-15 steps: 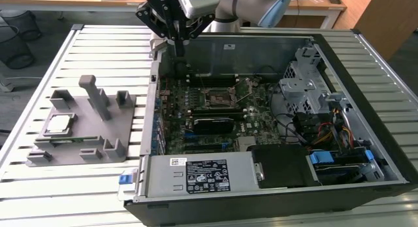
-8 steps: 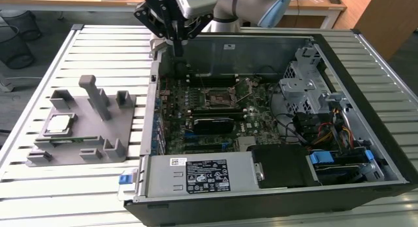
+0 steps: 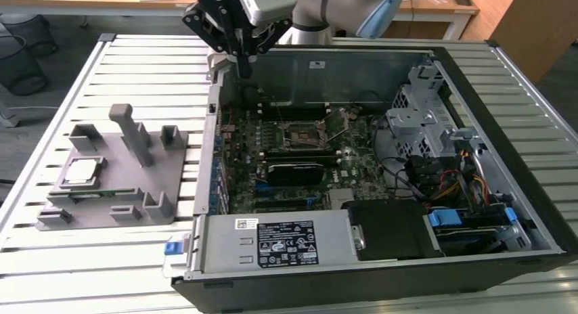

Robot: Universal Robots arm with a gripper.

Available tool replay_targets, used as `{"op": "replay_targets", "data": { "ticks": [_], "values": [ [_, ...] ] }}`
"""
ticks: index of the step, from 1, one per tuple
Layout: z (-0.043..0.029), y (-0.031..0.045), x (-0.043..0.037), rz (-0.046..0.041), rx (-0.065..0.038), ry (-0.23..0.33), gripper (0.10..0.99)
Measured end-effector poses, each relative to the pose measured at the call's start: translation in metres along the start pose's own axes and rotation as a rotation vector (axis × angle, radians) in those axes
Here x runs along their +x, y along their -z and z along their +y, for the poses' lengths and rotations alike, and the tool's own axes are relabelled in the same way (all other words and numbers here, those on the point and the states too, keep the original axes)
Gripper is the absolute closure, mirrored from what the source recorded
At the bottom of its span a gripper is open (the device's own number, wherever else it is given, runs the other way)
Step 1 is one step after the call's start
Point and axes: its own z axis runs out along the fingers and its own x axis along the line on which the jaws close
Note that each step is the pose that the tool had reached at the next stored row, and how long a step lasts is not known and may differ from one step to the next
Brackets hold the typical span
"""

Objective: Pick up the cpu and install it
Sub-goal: 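Reach for the cpu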

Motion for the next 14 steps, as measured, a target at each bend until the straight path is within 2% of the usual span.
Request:
{"op": "replay_targets", "data": {
  "ticks": [14],
  "values": [
    [-0.0004,-0.0002,0.0046,0.0,0.0,0.0,0.98]
  ]
}}
